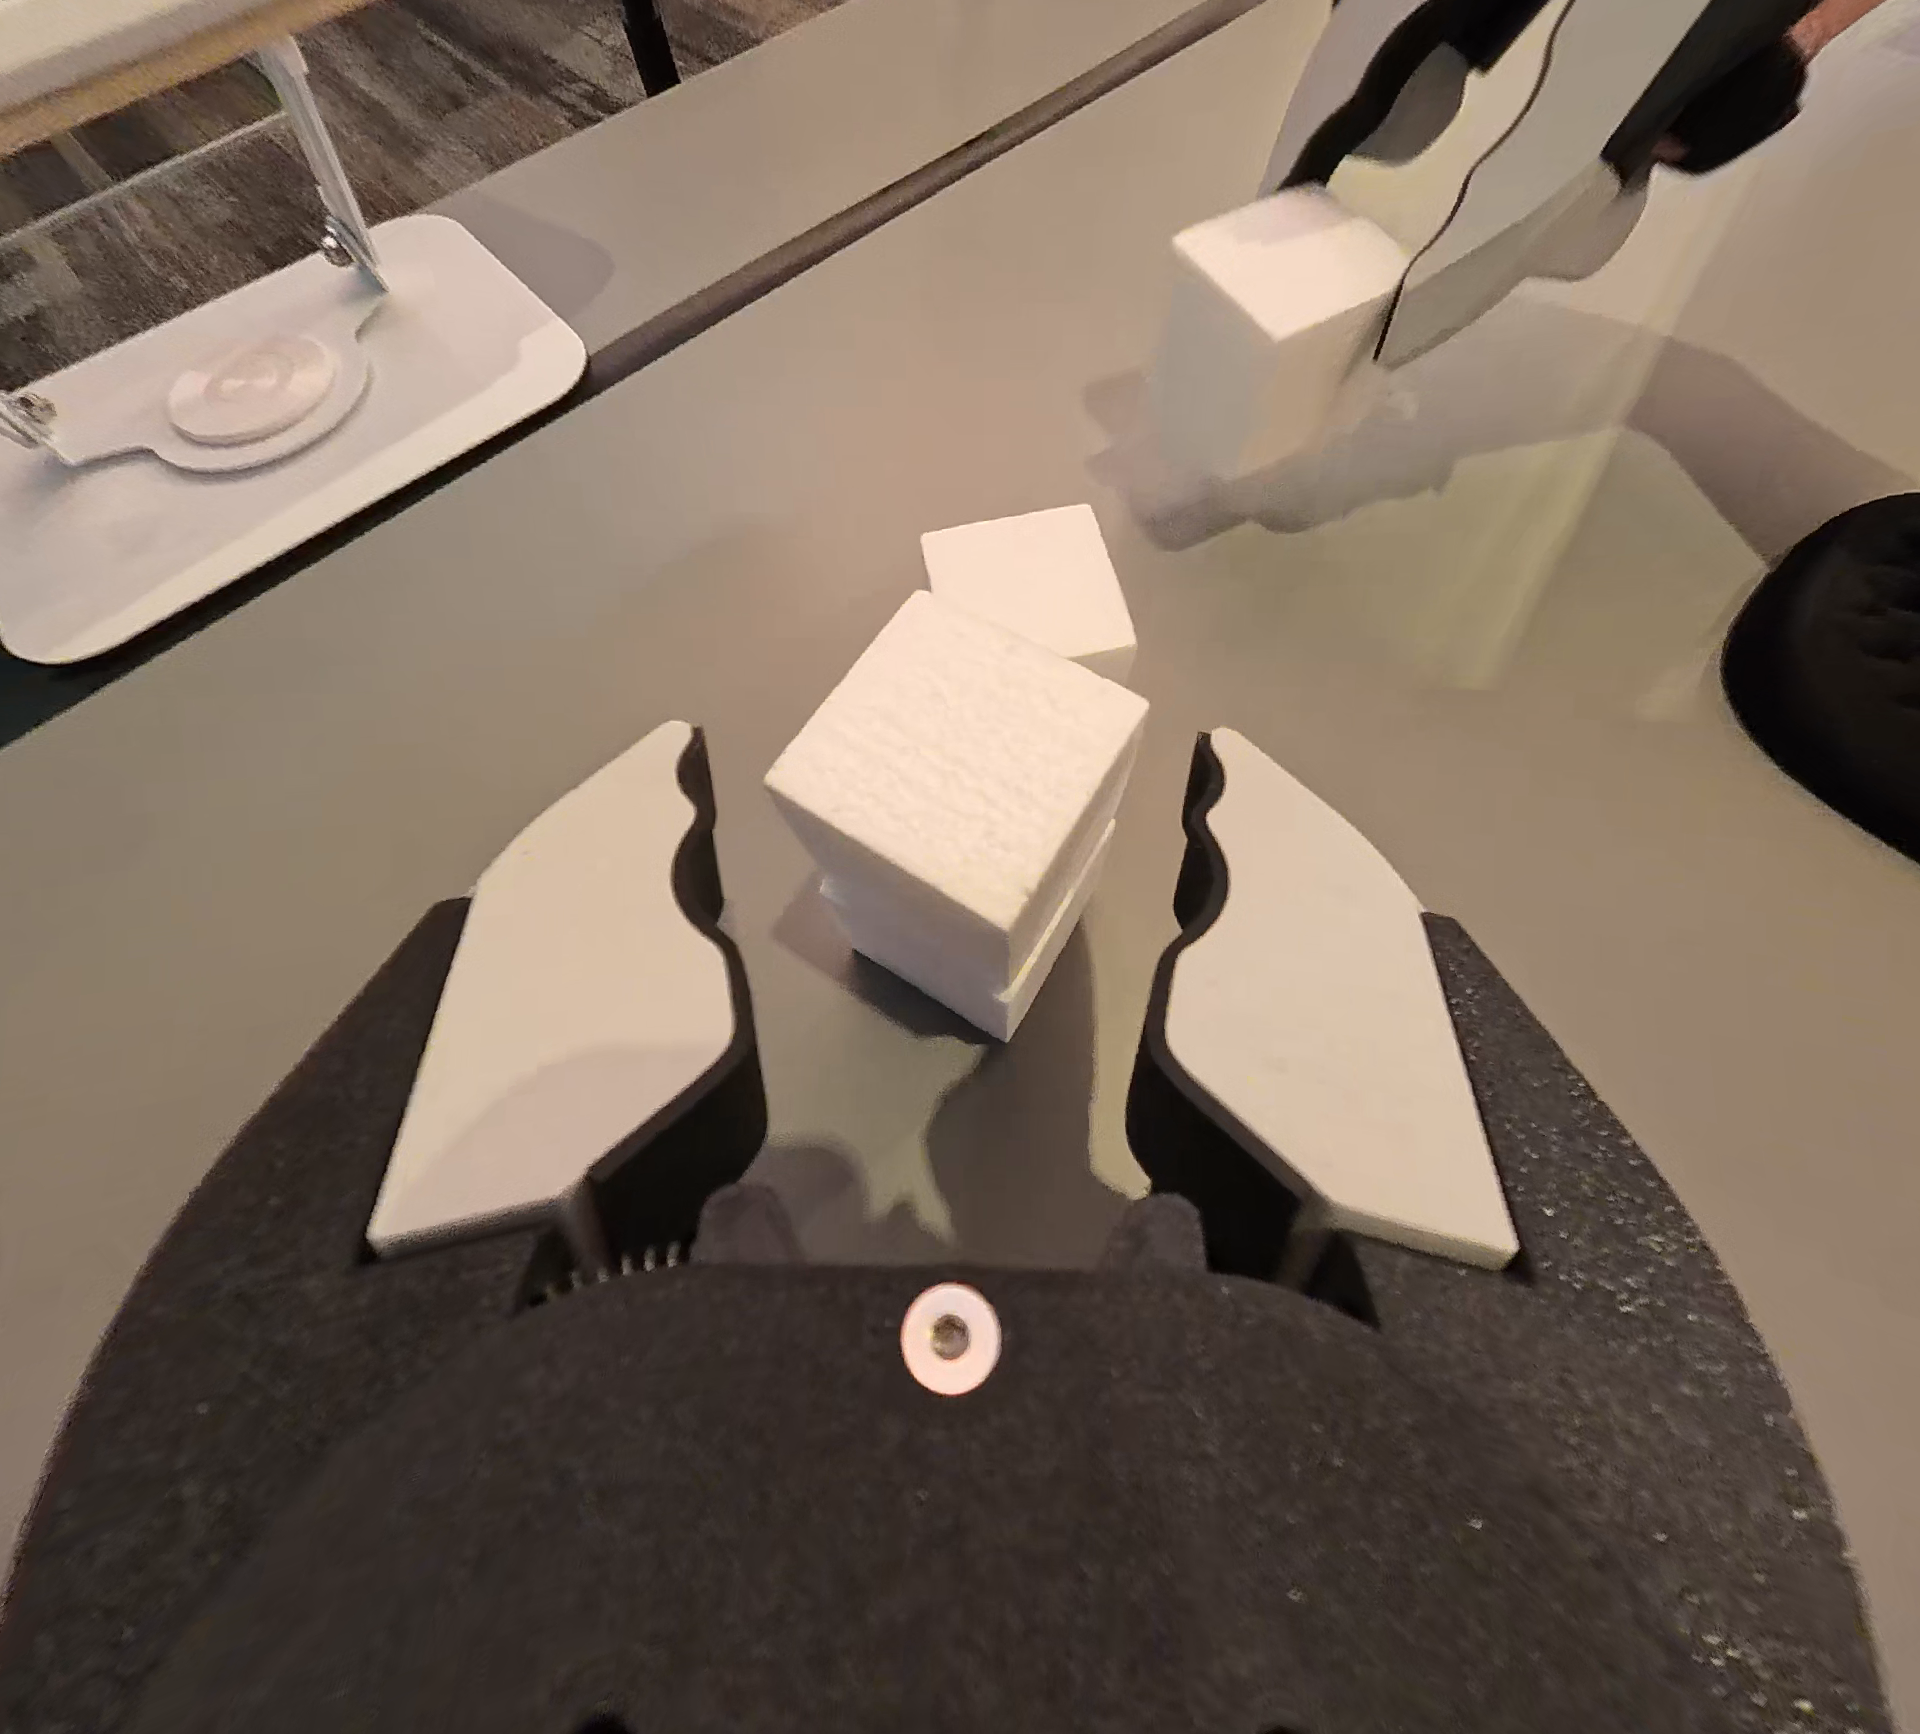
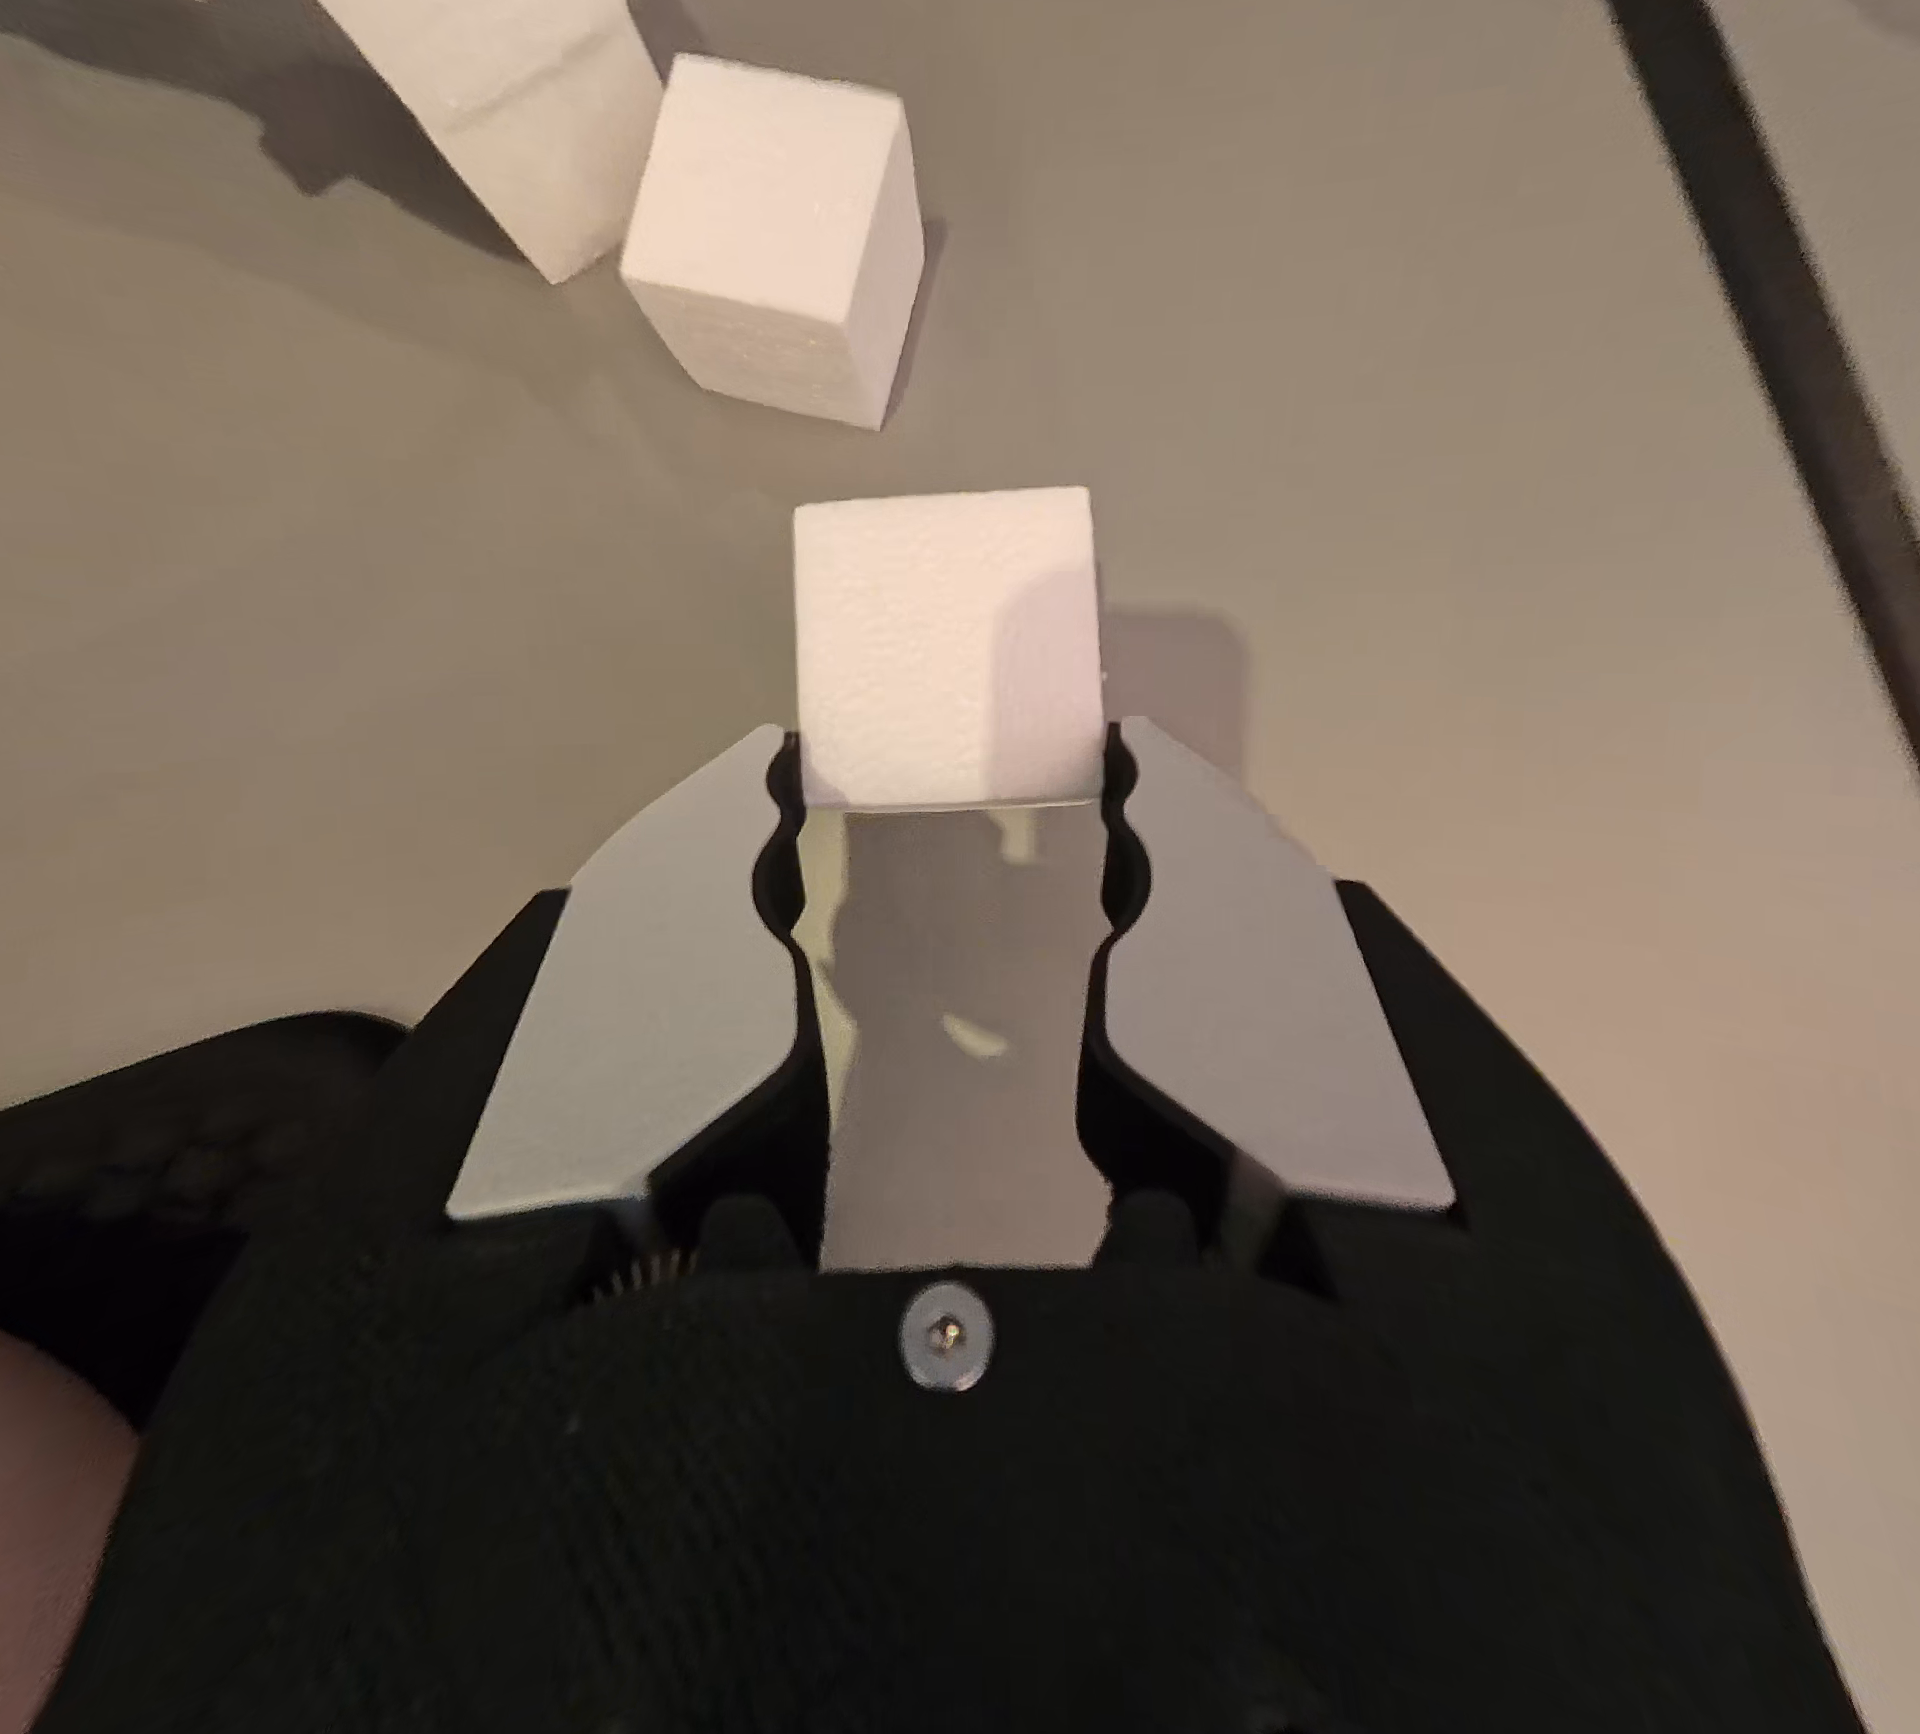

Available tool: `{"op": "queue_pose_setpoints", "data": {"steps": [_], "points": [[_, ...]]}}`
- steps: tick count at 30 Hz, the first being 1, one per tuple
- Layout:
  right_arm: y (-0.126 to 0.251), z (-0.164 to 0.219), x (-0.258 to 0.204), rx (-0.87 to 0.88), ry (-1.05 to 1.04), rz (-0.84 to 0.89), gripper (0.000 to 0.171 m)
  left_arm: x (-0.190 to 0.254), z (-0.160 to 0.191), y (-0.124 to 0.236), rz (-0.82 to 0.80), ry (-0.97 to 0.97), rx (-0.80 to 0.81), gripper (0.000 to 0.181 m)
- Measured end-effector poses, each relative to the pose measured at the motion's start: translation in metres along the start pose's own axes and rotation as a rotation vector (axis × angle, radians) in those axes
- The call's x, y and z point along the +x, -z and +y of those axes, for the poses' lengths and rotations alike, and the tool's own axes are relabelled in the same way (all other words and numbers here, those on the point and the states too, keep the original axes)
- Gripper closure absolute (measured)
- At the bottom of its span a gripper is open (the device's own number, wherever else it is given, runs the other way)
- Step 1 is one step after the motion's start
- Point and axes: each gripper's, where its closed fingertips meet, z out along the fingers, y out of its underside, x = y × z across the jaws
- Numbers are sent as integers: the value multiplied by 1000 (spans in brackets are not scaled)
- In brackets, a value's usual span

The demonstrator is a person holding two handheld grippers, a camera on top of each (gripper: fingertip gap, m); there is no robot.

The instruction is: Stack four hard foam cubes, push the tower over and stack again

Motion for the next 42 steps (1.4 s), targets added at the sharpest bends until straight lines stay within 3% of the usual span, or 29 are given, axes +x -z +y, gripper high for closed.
{"op": "queue_pose_setpoints", "data": {"steps": [9, 12, 15, 22, 32, 36, 42], "points": [[34, -96, -14, 238, 182, 179, 115, -1, 1, 20, -39, -52, 4, 91], [23, -143, -41, 389, 225, 81, 115, -2, 5, 29, -59, -85, 4, 91], [4, -166, -71, 409, 247, -55, 115, -4, 18, 40, -63, -104, -16, 90], [-13, -174, -94, 323, 277, -152, 115, -26, 44, 63, -161, -146, -103, 93], [-18, -157, -100, 175, 395, -154, 115, -3, 51, 48, -85, -184, -138, 97], [-22, -157, -108, 170, 410, -263, 115, 11, 46, 41, -28, -175, -97, 98], [-28, -158, -99, 146, 404, -292, 115, 9, 46, 41, -20, -149, -89, 96]]}}
